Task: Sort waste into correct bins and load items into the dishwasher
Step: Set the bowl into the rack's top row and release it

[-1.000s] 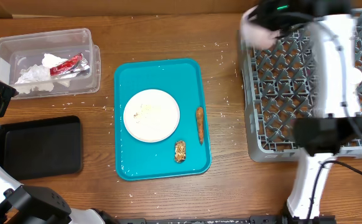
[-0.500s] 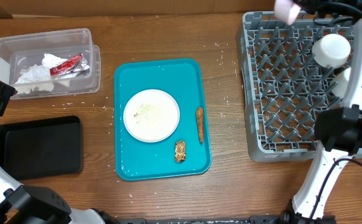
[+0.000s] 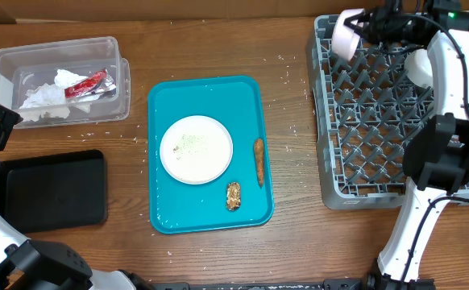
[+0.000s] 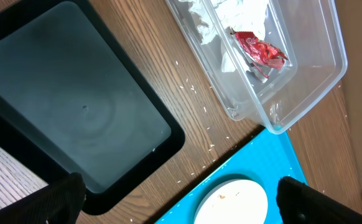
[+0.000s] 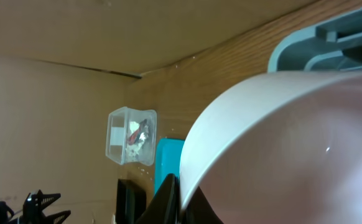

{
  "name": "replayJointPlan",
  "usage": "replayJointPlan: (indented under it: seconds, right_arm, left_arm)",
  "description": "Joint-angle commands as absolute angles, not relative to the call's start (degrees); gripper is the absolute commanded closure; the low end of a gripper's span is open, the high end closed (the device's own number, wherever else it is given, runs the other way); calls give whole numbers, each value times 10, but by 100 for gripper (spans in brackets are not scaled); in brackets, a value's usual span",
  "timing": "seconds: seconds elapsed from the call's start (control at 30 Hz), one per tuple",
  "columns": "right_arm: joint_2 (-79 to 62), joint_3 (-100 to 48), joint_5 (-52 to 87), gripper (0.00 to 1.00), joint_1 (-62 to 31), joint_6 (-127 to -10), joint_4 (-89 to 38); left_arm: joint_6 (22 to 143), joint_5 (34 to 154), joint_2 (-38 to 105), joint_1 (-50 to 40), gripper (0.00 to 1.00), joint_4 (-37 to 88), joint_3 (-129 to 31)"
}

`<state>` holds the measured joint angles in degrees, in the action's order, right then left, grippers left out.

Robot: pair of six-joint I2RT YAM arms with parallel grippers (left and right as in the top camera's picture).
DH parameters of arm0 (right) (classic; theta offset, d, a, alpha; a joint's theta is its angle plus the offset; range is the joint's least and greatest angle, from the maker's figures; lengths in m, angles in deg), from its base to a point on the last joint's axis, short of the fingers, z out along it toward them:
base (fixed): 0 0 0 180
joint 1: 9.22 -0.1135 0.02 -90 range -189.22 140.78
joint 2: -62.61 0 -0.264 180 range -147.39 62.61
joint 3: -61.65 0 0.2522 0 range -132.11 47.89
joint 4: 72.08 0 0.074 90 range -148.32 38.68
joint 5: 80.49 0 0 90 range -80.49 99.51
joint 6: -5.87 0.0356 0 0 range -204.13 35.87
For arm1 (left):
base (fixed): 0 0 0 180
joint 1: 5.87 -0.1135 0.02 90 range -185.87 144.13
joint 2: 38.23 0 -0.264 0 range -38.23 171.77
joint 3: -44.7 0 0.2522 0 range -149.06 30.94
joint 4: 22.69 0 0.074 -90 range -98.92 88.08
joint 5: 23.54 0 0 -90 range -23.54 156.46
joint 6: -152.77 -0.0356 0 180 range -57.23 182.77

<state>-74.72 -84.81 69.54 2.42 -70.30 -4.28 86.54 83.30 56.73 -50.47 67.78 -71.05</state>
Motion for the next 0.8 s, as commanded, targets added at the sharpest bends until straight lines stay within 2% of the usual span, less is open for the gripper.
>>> replayJointPlan:
  seconds: [0.0, 0.47, 0.77]
  right_arm:
    - [-744, -813, 711, 96, 24, -682, -71]
    - [-744, -804, 695, 96, 49, -661, -71]
    - [-744, -804, 692, 87, 91, -661, -50]
  left_arm:
    - [855, 826, 573, -501, 0, 678, -712]
    - [855, 826, 573, -501, 0, 678, -712]
    - [855, 826, 573, -501, 0, 677, -712]
